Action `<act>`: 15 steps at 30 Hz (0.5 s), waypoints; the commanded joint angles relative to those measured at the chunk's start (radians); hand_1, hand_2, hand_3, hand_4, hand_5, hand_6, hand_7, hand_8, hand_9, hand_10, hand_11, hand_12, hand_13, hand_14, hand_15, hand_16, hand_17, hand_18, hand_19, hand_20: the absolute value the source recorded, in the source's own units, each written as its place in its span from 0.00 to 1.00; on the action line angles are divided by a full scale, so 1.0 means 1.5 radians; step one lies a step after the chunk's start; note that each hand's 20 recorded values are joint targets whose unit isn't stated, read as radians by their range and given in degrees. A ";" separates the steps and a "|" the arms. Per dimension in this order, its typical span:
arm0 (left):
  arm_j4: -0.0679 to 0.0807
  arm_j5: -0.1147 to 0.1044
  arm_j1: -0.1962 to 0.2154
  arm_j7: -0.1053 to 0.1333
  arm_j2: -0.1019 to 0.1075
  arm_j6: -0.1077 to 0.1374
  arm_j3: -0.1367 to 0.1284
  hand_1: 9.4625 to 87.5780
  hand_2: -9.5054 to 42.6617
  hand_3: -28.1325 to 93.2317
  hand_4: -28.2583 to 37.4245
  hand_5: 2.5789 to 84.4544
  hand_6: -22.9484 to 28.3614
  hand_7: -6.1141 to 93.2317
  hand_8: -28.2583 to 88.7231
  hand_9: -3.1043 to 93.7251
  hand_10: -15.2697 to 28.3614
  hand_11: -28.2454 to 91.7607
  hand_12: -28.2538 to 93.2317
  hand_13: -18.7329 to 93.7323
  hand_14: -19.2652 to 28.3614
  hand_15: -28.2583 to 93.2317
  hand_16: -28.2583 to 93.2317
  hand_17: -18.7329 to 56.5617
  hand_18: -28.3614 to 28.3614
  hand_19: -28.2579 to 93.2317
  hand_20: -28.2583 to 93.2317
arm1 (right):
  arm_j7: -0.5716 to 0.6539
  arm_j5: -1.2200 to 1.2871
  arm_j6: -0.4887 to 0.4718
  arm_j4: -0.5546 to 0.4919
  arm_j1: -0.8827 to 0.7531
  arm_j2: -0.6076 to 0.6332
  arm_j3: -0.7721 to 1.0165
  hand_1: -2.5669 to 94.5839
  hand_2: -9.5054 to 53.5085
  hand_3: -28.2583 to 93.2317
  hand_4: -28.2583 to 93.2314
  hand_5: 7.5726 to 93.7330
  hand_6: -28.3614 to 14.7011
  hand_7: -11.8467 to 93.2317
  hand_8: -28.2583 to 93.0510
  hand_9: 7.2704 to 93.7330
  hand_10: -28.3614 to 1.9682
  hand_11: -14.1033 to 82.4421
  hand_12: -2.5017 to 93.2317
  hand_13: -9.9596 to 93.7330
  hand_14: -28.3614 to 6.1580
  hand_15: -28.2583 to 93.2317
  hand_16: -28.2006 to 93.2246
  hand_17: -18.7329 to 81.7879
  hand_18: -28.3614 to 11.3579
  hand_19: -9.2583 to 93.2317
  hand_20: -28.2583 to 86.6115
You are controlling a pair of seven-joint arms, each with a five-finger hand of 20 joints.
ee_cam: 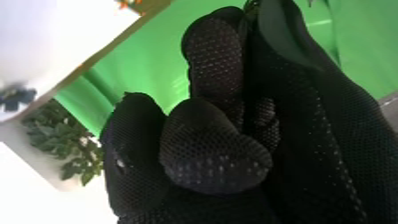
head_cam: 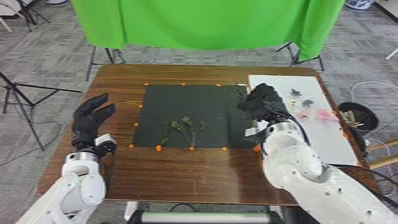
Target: Arrange flowers
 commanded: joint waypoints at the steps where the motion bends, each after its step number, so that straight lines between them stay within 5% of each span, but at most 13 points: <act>1: -0.006 0.001 0.004 -0.003 0.010 0.001 -0.004 0.61 0.12 0.81 0.39 0.56 0.45 0.38 0.13 0.40 0.58 0.46 0.34 0.51 0.69 0.48 0.22 0.53 0.72 0.43 0.47 | 0.014 -0.021 -0.011 -0.012 -0.049 -0.064 0.001 0.66 0.00 0.72 0.22 0.87 0.50 0.39 0.37 1.00 0.58 0.58 0.24 1.00 0.85 0.77 0.38 0.95 0.55 0.97 0.59; 15: -0.010 0.002 0.008 0.004 0.009 -0.001 -0.013 0.62 0.13 0.80 0.37 0.56 0.45 0.37 0.13 0.40 0.58 0.46 0.34 0.52 0.68 0.48 0.22 0.55 0.72 0.42 0.47 | 0.031 -0.024 -0.018 0.018 -0.091 -0.103 0.007 0.66 0.00 0.71 0.22 0.87 0.50 0.40 0.36 1.00 0.58 0.59 0.23 1.00 0.85 0.77 0.38 0.95 0.56 0.97 0.59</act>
